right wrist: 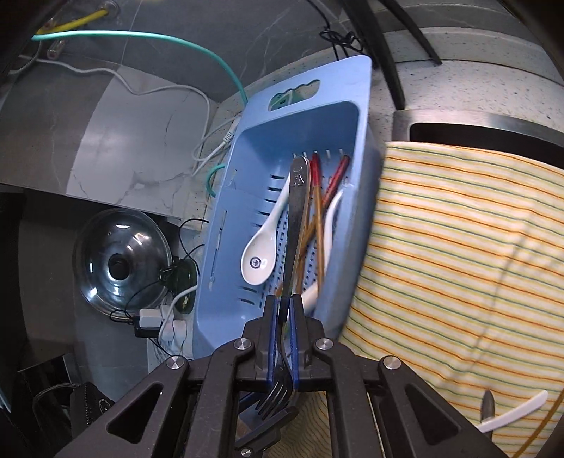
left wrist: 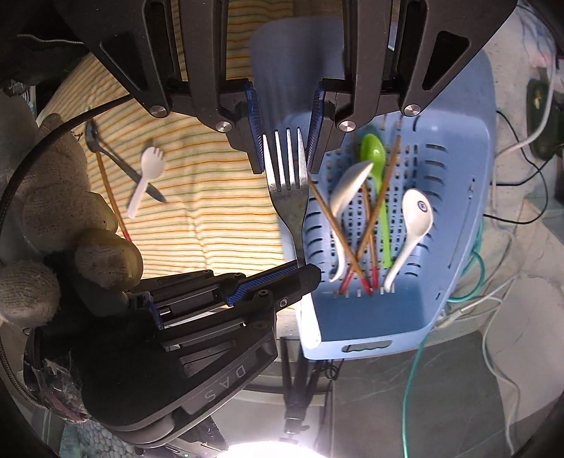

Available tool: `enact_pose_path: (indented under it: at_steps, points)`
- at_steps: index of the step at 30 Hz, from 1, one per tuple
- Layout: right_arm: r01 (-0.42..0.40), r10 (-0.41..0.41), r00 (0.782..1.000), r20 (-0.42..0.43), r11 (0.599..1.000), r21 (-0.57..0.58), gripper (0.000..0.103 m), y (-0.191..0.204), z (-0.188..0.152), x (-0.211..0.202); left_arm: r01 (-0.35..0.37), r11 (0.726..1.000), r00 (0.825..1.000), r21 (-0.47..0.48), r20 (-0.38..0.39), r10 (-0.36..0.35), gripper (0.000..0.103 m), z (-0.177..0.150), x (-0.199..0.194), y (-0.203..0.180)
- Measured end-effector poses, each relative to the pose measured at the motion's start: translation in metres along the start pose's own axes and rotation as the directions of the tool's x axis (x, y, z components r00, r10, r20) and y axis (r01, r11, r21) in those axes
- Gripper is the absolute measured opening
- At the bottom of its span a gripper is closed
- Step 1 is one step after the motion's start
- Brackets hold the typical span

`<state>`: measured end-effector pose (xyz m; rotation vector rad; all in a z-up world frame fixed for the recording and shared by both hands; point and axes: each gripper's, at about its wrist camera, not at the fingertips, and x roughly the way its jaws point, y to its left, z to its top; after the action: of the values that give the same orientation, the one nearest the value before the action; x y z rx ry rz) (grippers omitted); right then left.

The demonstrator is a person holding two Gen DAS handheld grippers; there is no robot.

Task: Organize utensils
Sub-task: 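Lift the metal fork into the blue basket and open both grippers, then move both grippers back over the white spork and metal spoon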

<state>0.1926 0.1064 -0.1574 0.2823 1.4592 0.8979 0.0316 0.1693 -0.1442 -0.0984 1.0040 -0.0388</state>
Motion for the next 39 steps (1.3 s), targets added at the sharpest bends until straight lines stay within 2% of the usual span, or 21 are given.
enact_pose_path:
  at_steps: [5,9,10,11,12,13,18,26,34,39]
  points:
    - [0.003,-0.003,1.0,0.001,1.0,-0.023,0.006,0.009,0.008,0.01,-0.015,1.0,1.0,-0.009,-0.005,0.014,0.022,0.005,0.006,0.014]
    - [0.043,-0.041,0.999,0.032,0.998,-0.049,0.012,0.013,0.011,0.01,-0.032,0.999,0.999,-0.032,-0.007,0.031,0.025,0.009,0.01,0.025]
    - [0.054,-0.051,0.998,0.038,0.996,-0.066,0.022,0.016,0.012,0.01,-0.037,0.999,0.999,-0.04,-0.008,0.036,0.038,0.01,0.009,0.026]
    - [0.067,-0.064,0.997,0.042,0.994,-0.082,0.031,0.019,0.012,0.009,-0.05,0.997,0.999,-0.05,-0.007,0.049,0.056,0.01,0.009,0.028]
    - [0.076,-0.072,0.996,0.052,0.993,-0.093,0.048,0.02,0.012,0.007,-0.064,0.996,0.998,-0.057,-0.004,0.064,0.061,0.01,0.01,0.031]
    - [0.079,-0.072,0.995,0.072,0.992,-0.103,0.052,0.021,0.011,0.004,-0.071,0.995,0.997,-0.064,0.002,0.071,0.061,0.01,0.009,0.032]
    - [0.105,-0.091,0.991,0.099,0.984,-0.146,0.053,0.024,0.01,-0.006,-0.055,0.995,0.998,-0.083,0.009,0.056,0.061,0.009,0.006,0.034]
    - [0.121,-0.103,0.987,0.121,0.981,-0.15,0.054,0.016,0.003,-0.029,-0.047,0.993,0.998,-0.107,0.031,0.05,0.061,0.006,-0.005,0.026]
    - [0.182,-0.141,0.972,0.19,0.959,-0.216,0.054,-0.001,-0.023,-0.086,-0.018,0.994,0.998,-0.107,0.055,0.024,0.061,0.002,-0.016,0.004]
    - [0.192,-0.144,0.961,0.236,0.961,-0.198,0.054,-0.023,-0.043,-0.13,0.011,0.995,0.998,-0.094,0.057,-0.006,0.061,0.0,-0.019,-0.015]
